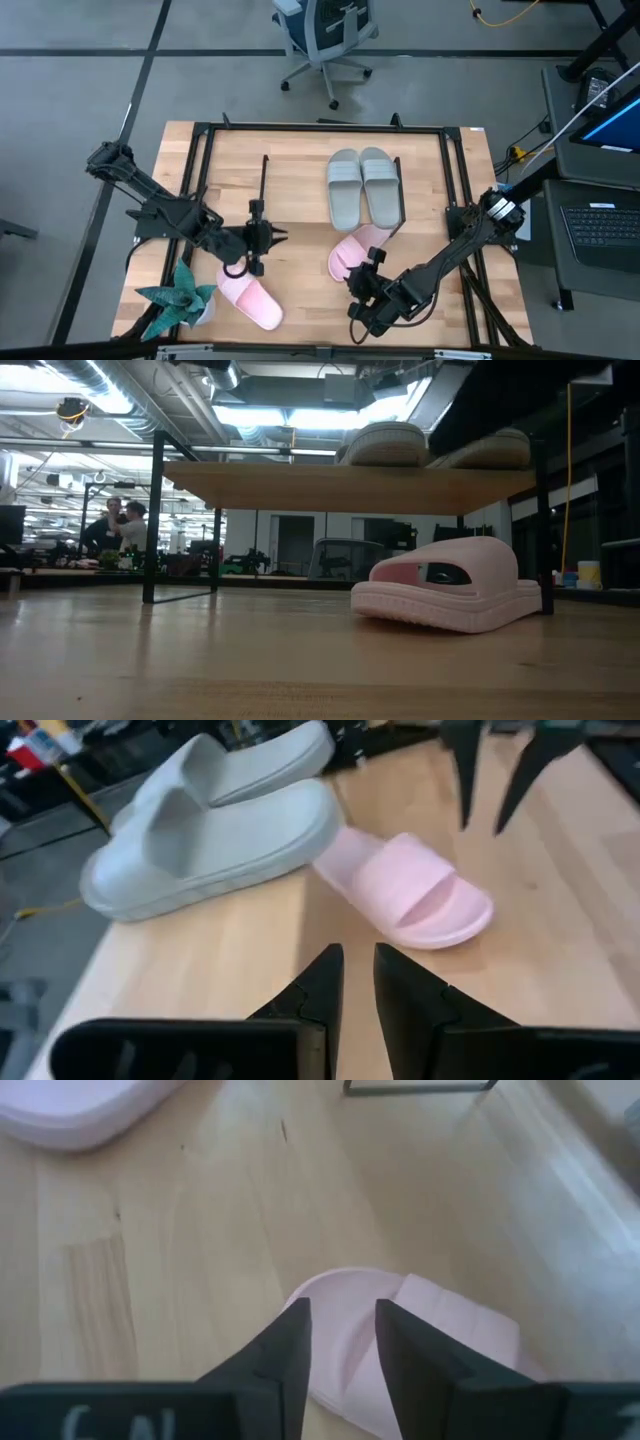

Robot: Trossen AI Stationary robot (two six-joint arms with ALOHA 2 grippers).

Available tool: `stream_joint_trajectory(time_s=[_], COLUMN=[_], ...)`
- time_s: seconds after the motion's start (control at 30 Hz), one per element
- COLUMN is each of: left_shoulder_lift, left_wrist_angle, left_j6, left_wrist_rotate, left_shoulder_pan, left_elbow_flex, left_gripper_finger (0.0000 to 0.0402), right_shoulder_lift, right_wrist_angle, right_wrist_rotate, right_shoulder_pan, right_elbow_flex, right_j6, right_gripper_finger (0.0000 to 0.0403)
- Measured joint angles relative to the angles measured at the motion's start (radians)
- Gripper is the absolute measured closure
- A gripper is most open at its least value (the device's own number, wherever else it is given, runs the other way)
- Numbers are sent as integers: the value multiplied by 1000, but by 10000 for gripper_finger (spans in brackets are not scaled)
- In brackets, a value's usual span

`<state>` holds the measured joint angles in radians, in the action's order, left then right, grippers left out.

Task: Pick and place slides into the shelf
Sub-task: Put the left pink slide on the shelf

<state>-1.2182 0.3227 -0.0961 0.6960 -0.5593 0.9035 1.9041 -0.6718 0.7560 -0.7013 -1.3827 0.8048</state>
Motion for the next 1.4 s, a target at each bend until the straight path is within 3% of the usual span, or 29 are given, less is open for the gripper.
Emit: stream_joint_trajectory(time_s=[0.53, 0.97, 1.13, 1.4], left_shoulder_lift=[0, 0, 0, 0], left_wrist_angle=[-78, -78, -80, -42], left_j6=[-8, -9, -63, -142], left_wrist_rotate=[0, -9, -33, -26], left_shoulder_pan=[-102, -104, -104, -104], left_elbow_flex=[-63, -63, -62, 17], left_gripper_finger=[350, 350, 350, 350], right_shoulder_lift=[60, 60, 60, 60], right_wrist_angle=[53, 90, 150, 188], right_wrist_rotate=[-24, 24, 28, 219], right_shoulder_pan=[24, 39, 43, 45], right_elbow_flex=[-6, -6, -6, -6], right_j6=[16, -4, -93, -211], right_gripper_finger=[305, 305, 305, 305])
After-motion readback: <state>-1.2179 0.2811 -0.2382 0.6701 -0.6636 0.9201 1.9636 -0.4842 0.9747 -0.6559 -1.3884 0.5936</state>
